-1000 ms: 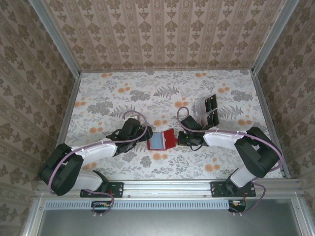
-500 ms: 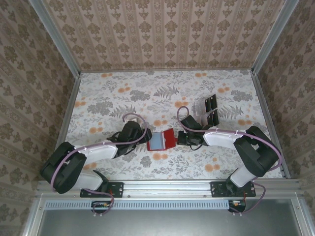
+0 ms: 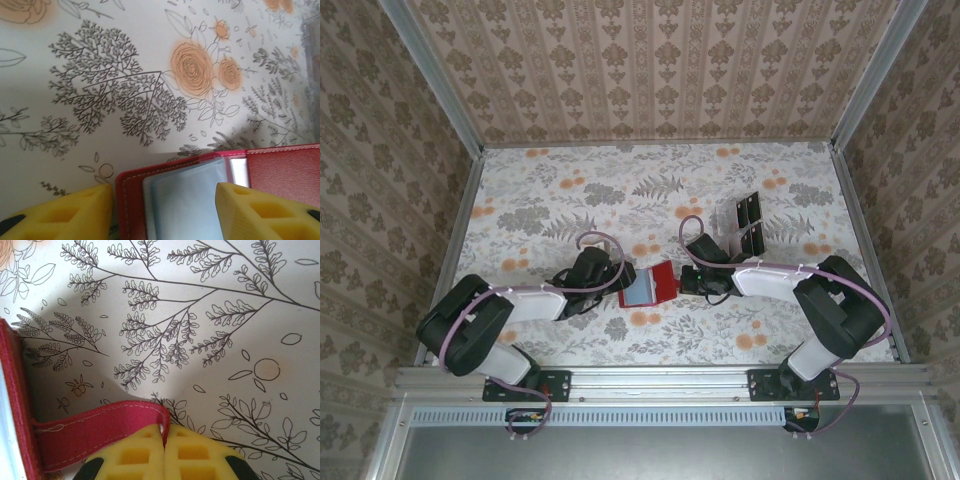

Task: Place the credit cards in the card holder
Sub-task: Flip over the card slot on the card holder.

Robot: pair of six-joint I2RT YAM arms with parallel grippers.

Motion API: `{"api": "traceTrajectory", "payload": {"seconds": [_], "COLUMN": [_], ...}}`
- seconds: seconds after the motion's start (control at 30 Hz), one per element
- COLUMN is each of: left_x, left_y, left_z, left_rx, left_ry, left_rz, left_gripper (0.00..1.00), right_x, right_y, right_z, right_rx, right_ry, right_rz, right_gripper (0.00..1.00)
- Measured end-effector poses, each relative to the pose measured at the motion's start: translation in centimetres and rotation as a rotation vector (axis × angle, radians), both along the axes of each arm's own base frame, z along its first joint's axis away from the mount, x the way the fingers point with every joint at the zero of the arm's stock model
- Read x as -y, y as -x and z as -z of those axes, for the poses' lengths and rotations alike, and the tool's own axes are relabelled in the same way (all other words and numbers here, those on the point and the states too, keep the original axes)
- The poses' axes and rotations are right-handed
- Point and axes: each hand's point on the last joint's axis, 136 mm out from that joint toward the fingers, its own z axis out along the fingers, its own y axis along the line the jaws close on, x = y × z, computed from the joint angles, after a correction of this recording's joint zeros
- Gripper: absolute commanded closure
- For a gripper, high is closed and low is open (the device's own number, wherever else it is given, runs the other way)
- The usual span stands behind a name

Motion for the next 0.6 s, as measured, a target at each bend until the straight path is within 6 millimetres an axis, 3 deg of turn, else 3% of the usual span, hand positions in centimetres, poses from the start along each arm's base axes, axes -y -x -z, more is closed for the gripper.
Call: {"api": "traceTrajectory", "payload": {"seconds": [0.1,0.27,0.6], "left_x": [0.3,0.2,0.2], "left_y": [-0.1,0.1,0.0], "left_z": [-0.2,-0.4,-2.6], "left_rx": [0.007,0.013,0.067], "left_ry": [0.022,0.042,0.082], "left_rz": [0.003,-0.001,-0.011], "left_gripper": [0.51,0.53,0.66], "right_x": [0.0,-0.1,-0.3], "right_y": [0.0,-0.2,-0.1], "right_z": [0.0,0.0,0.0], "right_rx": [-0.001,-0.002,-0.013], "right_ry": [0.000,-0.002,-0.010], "right_rz": [0.000,0.001,-0.004], "right_gripper": [1.00,1.00,1.00]}}
